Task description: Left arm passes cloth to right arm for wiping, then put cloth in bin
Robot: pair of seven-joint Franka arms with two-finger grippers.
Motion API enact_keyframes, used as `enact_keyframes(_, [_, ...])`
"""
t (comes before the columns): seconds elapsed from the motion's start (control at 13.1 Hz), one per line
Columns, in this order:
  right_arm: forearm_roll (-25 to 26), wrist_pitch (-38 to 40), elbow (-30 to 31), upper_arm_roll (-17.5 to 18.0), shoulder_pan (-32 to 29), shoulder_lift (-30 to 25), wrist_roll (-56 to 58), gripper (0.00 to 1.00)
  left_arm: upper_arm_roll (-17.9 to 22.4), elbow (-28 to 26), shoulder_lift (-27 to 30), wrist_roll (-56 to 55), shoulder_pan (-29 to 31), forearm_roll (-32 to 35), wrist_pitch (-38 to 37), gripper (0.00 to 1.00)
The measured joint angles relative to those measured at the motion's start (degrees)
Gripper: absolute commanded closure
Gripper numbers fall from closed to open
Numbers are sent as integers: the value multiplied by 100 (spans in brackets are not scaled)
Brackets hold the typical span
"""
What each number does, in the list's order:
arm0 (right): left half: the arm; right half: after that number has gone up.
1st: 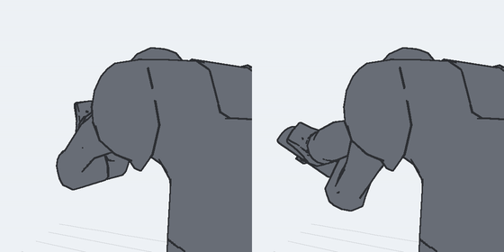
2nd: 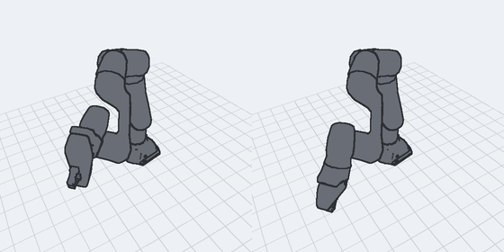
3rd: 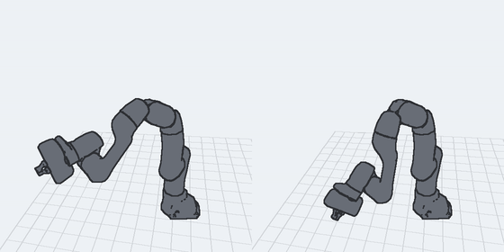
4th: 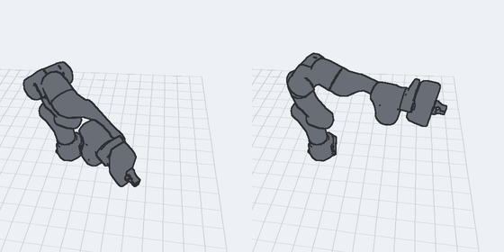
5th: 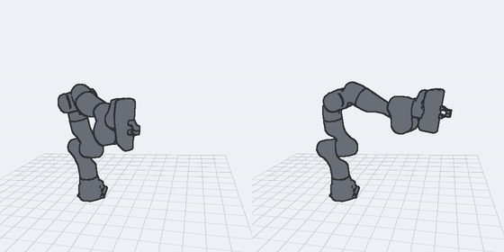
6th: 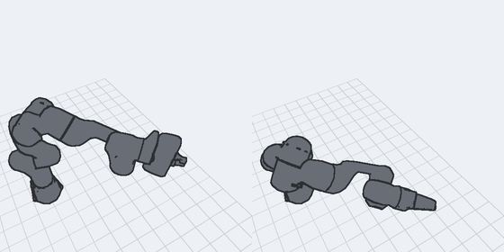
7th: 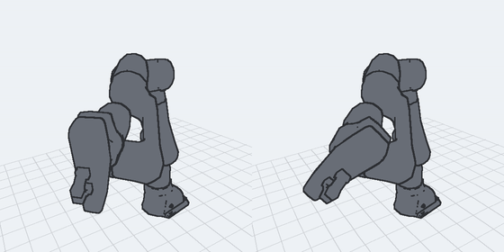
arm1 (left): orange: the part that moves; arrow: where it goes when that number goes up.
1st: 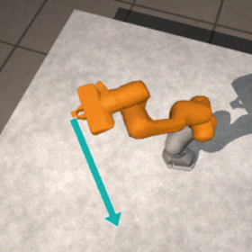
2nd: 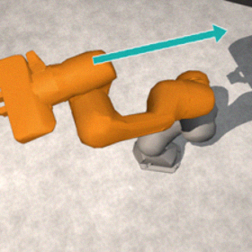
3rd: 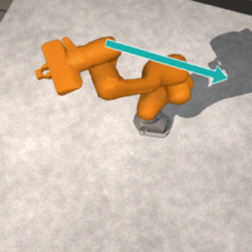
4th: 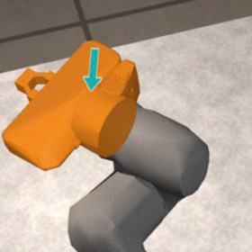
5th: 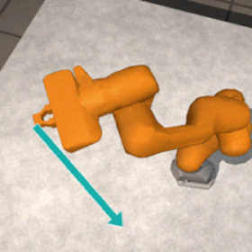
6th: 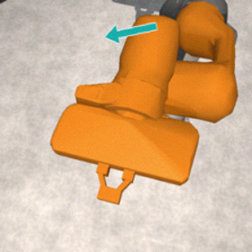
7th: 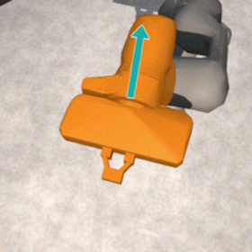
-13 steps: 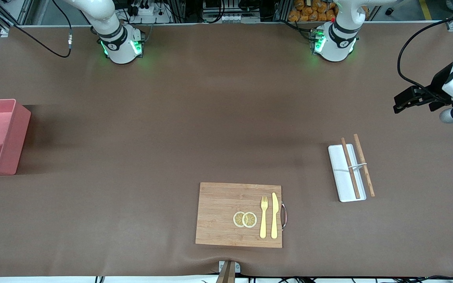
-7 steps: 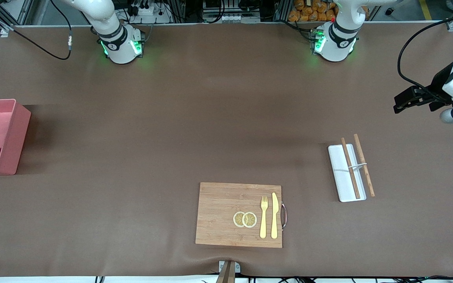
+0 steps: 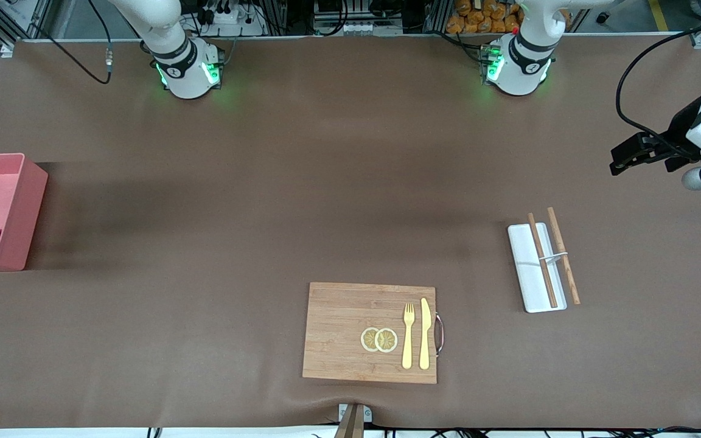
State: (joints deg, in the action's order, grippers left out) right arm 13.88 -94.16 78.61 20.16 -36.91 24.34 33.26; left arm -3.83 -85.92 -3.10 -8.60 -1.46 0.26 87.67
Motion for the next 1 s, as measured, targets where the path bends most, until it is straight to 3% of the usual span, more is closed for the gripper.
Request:
enact_keyframes(0.61, [-722, 470, 70, 56, 1775, -113, -3536, 0, 9, 2, 43, 0, 0, 0, -68, 0])
enact_keyframes(0.77, [-905, 448, 152, 73, 2178, -347, -4386, 0, 9, 2, 50, 0, -2, 0, -96, 0])
enact_keyframes(1.0, [-1336, 285, 605, 76, 2306, -1052, -4916, 0, 5, -2, 60, 0, -4, 0, -111, 0])
